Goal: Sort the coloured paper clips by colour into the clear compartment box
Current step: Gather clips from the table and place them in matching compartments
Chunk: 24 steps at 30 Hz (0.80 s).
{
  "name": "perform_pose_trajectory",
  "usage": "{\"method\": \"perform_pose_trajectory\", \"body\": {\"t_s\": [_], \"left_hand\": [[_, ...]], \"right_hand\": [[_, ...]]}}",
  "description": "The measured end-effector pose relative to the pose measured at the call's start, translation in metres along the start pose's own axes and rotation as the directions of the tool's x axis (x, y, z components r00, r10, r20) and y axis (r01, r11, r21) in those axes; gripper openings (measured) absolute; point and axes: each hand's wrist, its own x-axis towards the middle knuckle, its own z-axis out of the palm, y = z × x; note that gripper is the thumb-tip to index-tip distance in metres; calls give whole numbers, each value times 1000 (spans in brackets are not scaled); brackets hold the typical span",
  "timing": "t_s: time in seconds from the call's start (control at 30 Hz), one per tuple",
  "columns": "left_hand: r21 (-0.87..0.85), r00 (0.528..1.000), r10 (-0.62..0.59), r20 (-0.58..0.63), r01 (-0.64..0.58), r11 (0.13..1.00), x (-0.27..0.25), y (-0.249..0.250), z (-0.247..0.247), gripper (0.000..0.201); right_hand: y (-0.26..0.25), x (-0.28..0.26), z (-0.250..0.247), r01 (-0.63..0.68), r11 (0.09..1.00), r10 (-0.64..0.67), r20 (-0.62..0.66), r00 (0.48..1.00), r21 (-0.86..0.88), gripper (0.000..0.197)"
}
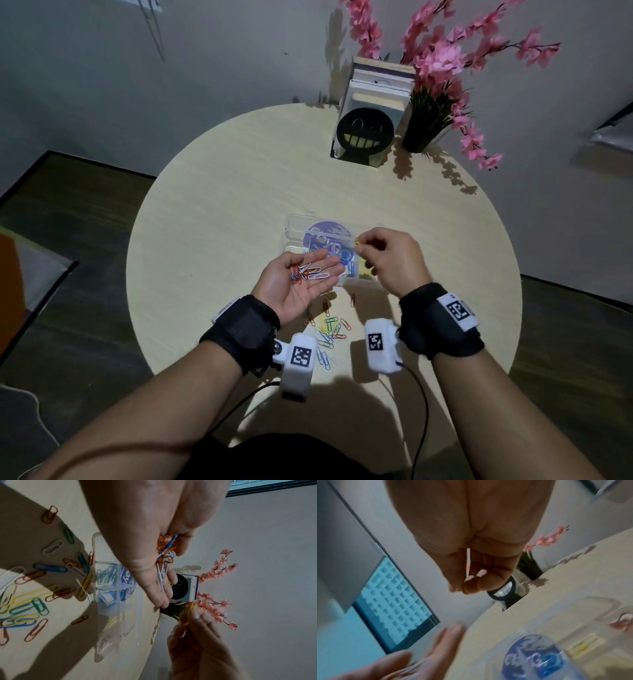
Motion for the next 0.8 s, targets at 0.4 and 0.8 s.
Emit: {"method": "perform_pose_trajectory", "body": {"t_s": [0.4,0.8], "left_hand": [[-21,1000,-16,-2,16,1000,-3,7,-2,62],[-30,999,-38,-24,37,999,-7,-3,14,81]], "right_hand": [[34,26,6,-123,912,106,-64,992,-391,14],[-49,-23,45,444,751,-231,435,870,-489,22]]}}
